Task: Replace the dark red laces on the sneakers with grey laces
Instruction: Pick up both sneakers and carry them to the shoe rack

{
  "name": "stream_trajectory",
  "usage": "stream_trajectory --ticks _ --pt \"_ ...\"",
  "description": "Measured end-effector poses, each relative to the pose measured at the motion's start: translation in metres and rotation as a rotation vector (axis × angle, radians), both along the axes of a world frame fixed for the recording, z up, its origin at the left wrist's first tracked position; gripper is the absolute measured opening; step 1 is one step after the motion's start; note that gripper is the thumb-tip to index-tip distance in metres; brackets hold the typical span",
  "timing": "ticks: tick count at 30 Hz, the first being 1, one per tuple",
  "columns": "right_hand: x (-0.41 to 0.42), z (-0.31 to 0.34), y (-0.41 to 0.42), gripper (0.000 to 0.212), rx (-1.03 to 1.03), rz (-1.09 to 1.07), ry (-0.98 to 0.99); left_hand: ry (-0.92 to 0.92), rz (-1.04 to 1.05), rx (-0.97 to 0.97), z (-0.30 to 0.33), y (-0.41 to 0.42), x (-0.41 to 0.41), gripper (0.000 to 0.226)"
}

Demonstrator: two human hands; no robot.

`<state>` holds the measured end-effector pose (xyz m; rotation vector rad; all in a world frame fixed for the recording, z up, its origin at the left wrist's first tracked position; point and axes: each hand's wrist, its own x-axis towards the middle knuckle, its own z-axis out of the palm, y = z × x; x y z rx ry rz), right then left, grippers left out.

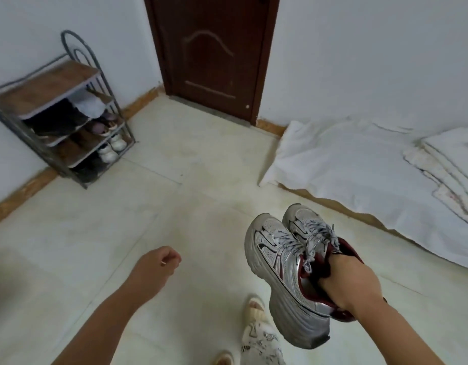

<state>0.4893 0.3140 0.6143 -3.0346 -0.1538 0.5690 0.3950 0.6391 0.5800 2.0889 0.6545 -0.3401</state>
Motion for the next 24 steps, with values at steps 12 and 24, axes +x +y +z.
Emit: stream_trajectory --ticks 12,24 --pt "0.189 -0.002 0.151 0.02 0.039 0.461 -0.012 -0.018 0.452 0.013 0.003 0.065 0.079 0.027" --pt "0.253 -0.021 0.339 0.026 0.047 0.68 0.069 0.03 0.723 -0.01 -0.009 0.207 0.088 0.018"
